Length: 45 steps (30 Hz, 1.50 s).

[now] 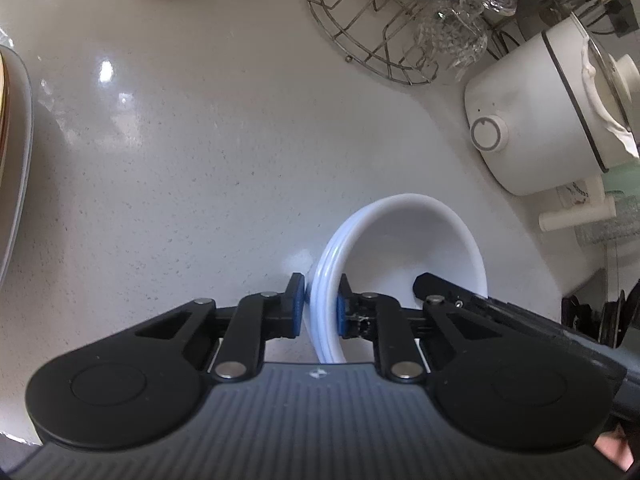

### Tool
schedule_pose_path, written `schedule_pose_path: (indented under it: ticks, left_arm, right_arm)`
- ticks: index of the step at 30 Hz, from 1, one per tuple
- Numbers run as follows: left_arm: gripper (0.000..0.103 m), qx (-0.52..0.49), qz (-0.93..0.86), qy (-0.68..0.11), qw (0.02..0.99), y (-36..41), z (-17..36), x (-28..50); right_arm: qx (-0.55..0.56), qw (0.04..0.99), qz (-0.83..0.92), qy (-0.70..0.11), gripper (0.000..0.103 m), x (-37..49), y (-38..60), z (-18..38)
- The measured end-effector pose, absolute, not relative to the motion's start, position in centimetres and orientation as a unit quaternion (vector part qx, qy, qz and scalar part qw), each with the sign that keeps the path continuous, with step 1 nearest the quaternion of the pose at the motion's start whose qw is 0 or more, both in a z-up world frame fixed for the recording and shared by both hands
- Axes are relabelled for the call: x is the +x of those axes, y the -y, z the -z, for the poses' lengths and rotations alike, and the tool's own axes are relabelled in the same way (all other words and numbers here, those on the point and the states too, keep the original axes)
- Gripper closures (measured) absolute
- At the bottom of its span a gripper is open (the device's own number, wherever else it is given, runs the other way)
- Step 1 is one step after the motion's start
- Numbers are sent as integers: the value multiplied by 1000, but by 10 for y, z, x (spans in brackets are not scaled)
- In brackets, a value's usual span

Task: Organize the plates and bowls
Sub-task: 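Lift the nested bowls with both grippers and carry them over the plate stack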

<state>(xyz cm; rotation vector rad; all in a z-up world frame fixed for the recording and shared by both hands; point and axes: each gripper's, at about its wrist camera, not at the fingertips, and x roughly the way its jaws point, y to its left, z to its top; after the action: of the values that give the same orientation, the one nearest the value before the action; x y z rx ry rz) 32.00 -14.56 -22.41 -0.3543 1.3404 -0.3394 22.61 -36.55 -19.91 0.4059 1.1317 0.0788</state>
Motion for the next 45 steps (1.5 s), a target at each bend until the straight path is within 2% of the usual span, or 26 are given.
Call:
schedule_pose_path:
  ticks: [6, 14, 29, 34, 45]
  left_arm:
    - [85, -118, 177, -617, 757, 142, 211, 314]
    - [85, -103, 206, -607, 761, 126, 172, 309]
    - [84, -122, 224, -564, 785, 83, 89, 302]
    - [84, -146, 215, -572, 778, 65, 70, 305]
    - [84, -156, 184, -551, 799, 16, 56, 307]
  right_arm:
    - [208, 817, -26, -536, 89, 220, 355, 192]
    - [205, 833, -27, -513, 89, 215, 339, 154]
    - [193, 854, -49, -481, 89, 218, 311, 76]
    - [191, 860, -58, -470, 88, 222, 297, 58]
    - [193, 861, -86, -462, 88, 237, 255, 57]
